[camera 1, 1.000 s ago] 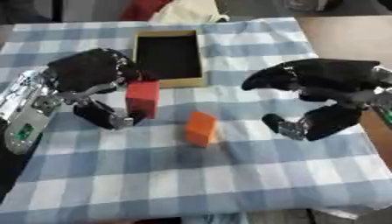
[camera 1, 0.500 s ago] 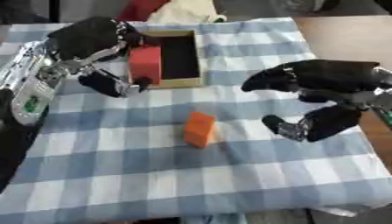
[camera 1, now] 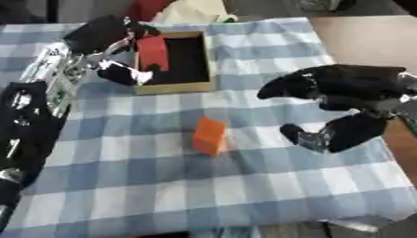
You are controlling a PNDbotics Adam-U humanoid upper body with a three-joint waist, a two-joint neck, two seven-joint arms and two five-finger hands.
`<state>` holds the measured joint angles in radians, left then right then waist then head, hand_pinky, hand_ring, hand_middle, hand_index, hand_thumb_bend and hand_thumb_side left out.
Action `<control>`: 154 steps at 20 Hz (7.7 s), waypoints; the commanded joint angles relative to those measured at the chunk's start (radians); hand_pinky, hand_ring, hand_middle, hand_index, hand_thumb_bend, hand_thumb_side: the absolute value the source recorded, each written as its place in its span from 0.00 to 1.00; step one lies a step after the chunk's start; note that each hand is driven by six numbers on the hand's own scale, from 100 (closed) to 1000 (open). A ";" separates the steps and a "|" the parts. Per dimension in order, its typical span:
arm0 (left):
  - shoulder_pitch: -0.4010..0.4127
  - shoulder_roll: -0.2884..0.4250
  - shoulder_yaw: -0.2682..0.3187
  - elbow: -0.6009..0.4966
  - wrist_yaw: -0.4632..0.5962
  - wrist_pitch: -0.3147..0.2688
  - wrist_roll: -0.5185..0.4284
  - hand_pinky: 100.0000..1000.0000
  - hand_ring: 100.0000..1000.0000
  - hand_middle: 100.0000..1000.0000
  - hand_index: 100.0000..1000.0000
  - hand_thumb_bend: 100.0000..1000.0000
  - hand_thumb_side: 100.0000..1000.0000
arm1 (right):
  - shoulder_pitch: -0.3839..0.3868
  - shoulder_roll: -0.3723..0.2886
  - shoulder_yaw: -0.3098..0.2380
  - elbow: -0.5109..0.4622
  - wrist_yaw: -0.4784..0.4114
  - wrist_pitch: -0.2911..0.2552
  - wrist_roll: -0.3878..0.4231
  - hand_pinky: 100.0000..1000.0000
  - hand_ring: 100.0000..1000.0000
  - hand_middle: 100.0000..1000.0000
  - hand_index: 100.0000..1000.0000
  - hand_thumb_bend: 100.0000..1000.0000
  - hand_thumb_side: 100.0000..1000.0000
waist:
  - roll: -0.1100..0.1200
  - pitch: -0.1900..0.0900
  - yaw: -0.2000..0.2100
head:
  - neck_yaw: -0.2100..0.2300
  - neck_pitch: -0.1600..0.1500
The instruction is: Pick up objects on the table and place them in the box.
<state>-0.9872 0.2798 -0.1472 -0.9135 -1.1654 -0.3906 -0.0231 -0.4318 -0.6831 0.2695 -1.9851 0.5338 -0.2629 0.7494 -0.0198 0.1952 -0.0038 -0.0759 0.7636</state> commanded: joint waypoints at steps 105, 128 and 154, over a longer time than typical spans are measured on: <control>0.343 0.221 -0.067 -0.673 1.061 0.111 -0.611 0.72 0.69 0.75 1.00 0.00 0.93 | -0.255 0.292 0.240 0.483 0.473 -0.148 -0.118 0.84 0.79 0.83 1.00 0.08 0.79 | -0.026 -0.019 0.059 | -0.072 -0.001; 0.342 0.189 -0.057 -0.767 1.144 0.126 -0.640 0.72 0.69 0.75 1.00 0.00 0.85 | -0.365 0.126 0.158 0.450 0.327 -0.029 -0.196 0.82 0.64 0.47 1.00 0.12 0.48 | -0.036 -0.016 0.147 | -0.103 -0.031; 0.306 0.109 -0.053 -0.888 1.268 0.172 -0.689 0.72 0.68 0.75 1.00 0.00 0.79 | -0.516 0.271 -0.039 0.939 0.689 0.024 -0.445 0.85 0.83 1.00 1.00 0.15 0.71 | -0.016 0.017 0.306 | -0.197 -0.103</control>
<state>-0.6692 0.3787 -0.2117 -1.7840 0.0975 -0.2185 -0.7118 -0.9270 -0.3932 0.2401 -1.0258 1.2034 -0.2408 0.3168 -0.0395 0.2287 0.3020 -0.2749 0.6713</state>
